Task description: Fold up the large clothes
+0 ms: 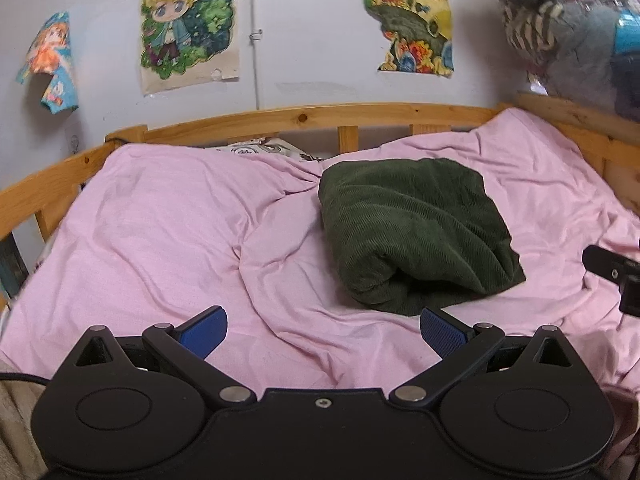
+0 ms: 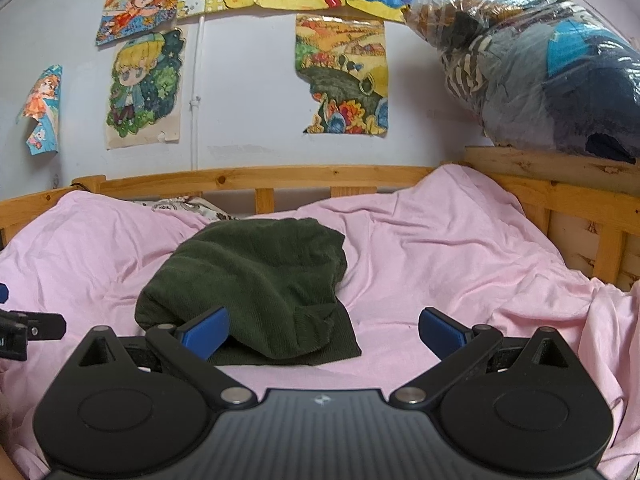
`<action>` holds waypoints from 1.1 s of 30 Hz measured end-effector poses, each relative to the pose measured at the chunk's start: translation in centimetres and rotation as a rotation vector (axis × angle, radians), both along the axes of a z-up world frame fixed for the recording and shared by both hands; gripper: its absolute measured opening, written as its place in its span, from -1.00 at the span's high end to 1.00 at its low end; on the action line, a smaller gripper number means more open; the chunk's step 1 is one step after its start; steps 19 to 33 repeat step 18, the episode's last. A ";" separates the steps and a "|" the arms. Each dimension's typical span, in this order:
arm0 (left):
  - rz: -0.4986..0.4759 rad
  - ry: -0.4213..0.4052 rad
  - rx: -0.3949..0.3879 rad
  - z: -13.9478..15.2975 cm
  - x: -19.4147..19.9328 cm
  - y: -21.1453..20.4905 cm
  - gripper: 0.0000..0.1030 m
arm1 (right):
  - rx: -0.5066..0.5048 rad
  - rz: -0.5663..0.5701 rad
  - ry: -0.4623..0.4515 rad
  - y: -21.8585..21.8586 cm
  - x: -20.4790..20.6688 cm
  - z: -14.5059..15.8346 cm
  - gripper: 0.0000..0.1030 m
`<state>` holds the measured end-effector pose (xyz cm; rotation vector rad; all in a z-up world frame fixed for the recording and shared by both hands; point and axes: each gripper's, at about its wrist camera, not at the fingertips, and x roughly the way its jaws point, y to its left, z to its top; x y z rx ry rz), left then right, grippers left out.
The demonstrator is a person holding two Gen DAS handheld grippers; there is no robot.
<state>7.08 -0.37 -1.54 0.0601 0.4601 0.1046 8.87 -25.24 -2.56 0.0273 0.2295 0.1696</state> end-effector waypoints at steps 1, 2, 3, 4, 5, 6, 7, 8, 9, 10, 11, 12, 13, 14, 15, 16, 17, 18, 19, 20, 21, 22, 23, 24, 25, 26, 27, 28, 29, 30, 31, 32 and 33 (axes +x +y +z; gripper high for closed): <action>-0.001 -0.001 0.015 0.0 -0.1 -0.2 -0.99 | 0.004 -0.004 0.004 -0.1 0.0 0.0 -1.00; -0.005 -0.001 0.025 0.0 -0.1 -0.3 -0.99 | 0.009 -0.007 0.007 -0.2 0.0 0.0 -1.00; -0.007 0.000 0.034 0.0 -0.1 -0.4 -0.99 | 0.013 -0.010 0.010 -0.3 0.0 0.0 -1.00; -0.009 0.001 0.041 0.0 -0.2 -0.5 -0.99 | 0.017 -0.011 0.012 -0.3 0.0 0.0 -1.00; -0.012 0.002 0.047 0.0 -0.2 -0.6 -0.99 | 0.020 -0.013 0.014 -0.4 0.0 0.0 -1.00; -0.016 0.001 0.052 0.0 -0.2 -0.7 -0.99 | 0.022 -0.014 0.017 -0.4 0.0 0.1 -1.00; -0.019 0.001 0.056 0.1 -0.2 -0.8 -0.99 | 0.023 -0.014 0.020 -0.4 0.0 0.0 -1.00; -0.021 0.001 0.062 0.0 -0.2 -0.9 -0.99 | 0.024 -0.015 0.024 -0.4 0.0 0.1 -1.00; -0.024 0.001 0.066 0.1 -0.2 -0.9 -0.99 | 0.023 -0.014 0.027 -0.4 0.0 0.1 -1.00; -0.027 0.001 0.070 0.0 -0.1 -0.9 -0.99 | 0.022 -0.014 0.030 -0.4 0.1 0.1 -1.00; -0.029 0.000 0.073 0.0 -0.2 -0.9 -0.99 | 0.021 -0.013 0.032 -0.4 0.1 0.2 -1.00; -0.031 0.001 0.075 0.0 -0.2 -0.9 -0.99 | 0.021 -0.012 0.033 -0.4 0.0 0.1 -1.00; -0.031 0.002 0.077 0.0 -0.1 -1.0 -0.99 | 0.021 -0.011 0.034 -0.4 0.1 0.2 -1.00; -0.031 0.002 0.076 0.0 -0.1 -1.0 -0.99 | 0.021 -0.010 0.035 -0.4 0.0 0.2 -1.00; -0.031 0.002 0.076 0.0 -0.2 -1.0 -0.99 | 0.020 -0.009 0.037 -0.4 0.0 0.2 -1.00; -0.031 0.002 0.077 0.0 -0.2 -1.0 -0.99 | 0.020 -0.009 0.039 -0.4 0.0 0.2 -1.00; -0.032 0.003 0.079 -0.1 -0.2 -1.0 -0.99 | 0.019 -0.009 0.042 -0.4 0.0 0.2 -1.00; -0.033 0.003 0.078 0.0 -0.2 -1.0 -0.99 | 0.018 -0.009 0.046 -0.4 0.2 0.3 -1.00; -0.033 0.003 0.078 0.0 -0.2 -1.0 -0.99 | 0.018 -0.009 0.046 -0.4 0.2 0.3 -1.00; -0.033 0.003 0.078 0.0 -0.2 -1.0 -0.99 | 0.018 -0.009 0.046 -0.4 0.2 0.3 -1.00; -0.033 0.003 0.078 0.0 -0.2 -1.0 -0.99 | 0.018 -0.009 0.046 -0.4 0.2 0.3 -1.00; -0.033 0.003 0.078 0.0 -0.2 -1.0 -0.99 | 0.018 -0.009 0.046 -0.4 0.2 0.3 -1.00; -0.033 0.003 0.078 0.0 -0.2 -1.0 -0.99 | 0.018 -0.009 0.046 -0.4 0.2 0.3 -1.00; -0.033 0.003 0.078 0.0 -0.2 -1.0 -0.99 | 0.018 -0.009 0.046 -0.4 0.2 0.3 -1.00; -0.033 0.003 0.078 0.0 -0.2 -1.0 -0.99 | 0.018 -0.009 0.046 -0.4 0.2 0.3 -1.00; -0.033 0.003 0.078 0.0 -0.2 -1.0 -0.99 | 0.018 -0.009 0.046 -0.4 0.2 0.3 -1.00; -0.033 0.003 0.078 0.0 -0.2 -1.0 -0.99 | 0.018 -0.009 0.046 -0.4 0.2 0.3 -1.00; -0.033 0.003 0.078 0.0 -0.2 -1.0 -0.99 | 0.018 -0.009 0.046 -0.4 0.2 0.3 -1.00; -0.033 0.003 0.078 0.0 -0.2 -1.0 -0.99 | 0.018 -0.009 0.046 -0.4 0.2 0.3 -1.00; -0.033 0.003 0.078 0.0 -0.2 -1.0 -0.99 | 0.018 -0.009 0.046 -0.4 0.2 0.3 -1.00; -0.033 0.003 0.078 0.0 -0.2 -1.0 -0.99 | 0.018 -0.009 0.046 -0.4 0.2 0.3 -1.00; -0.033 0.003 0.078 0.0 -0.2 -1.0 -0.99 | 0.018 -0.009 0.046 -0.4 0.2 0.3 -1.00; -0.033 0.003 0.078 0.0 -0.2 -1.0 -0.99 | 0.018 -0.009 0.046 -0.4 0.2 0.3 -1.00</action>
